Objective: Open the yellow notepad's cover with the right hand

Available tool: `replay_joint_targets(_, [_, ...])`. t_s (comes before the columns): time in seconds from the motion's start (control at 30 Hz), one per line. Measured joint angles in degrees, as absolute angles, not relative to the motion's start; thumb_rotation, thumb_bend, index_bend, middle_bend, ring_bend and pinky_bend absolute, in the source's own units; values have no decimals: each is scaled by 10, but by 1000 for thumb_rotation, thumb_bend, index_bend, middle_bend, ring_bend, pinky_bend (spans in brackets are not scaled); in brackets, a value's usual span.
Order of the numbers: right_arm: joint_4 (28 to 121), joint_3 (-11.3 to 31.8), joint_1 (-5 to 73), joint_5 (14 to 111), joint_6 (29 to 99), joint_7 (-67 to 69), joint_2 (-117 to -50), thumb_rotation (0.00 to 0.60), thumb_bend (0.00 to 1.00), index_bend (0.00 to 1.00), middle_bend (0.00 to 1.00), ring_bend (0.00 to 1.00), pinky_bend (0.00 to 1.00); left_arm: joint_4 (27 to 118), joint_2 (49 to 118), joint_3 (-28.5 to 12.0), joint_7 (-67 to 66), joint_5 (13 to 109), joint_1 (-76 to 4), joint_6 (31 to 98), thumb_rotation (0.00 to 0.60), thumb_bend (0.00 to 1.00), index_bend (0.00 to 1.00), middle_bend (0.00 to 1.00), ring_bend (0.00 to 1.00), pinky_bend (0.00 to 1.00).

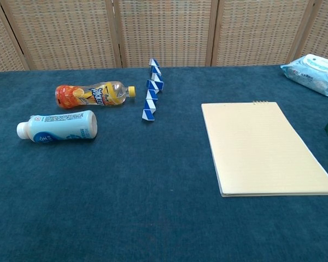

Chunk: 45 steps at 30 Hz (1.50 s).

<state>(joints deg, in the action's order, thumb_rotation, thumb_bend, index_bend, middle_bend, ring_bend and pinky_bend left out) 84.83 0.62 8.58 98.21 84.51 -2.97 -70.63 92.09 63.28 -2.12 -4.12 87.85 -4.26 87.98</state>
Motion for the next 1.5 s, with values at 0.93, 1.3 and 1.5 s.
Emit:
replay_joint_targets(0.93, [633,-26,197,1020,724,-38,-878,600,363,76,4,0,0,922,618,-24,-8,864,-46,863,600,0,0,0,0,0])
replay_joint_targets(1.3, [612,-30,207,1000,705,-56,-894,600,363,76,5,0,0,923,616,-27,-4,859,-47,861,600,0,0,0,0,0])
replay_joint_targets(1.5, [609,-29,210,990,702,-56,-898,600,363,76,8,0,0,923,615,-28,0,857,-47,861,600,0,0,0,0,0])
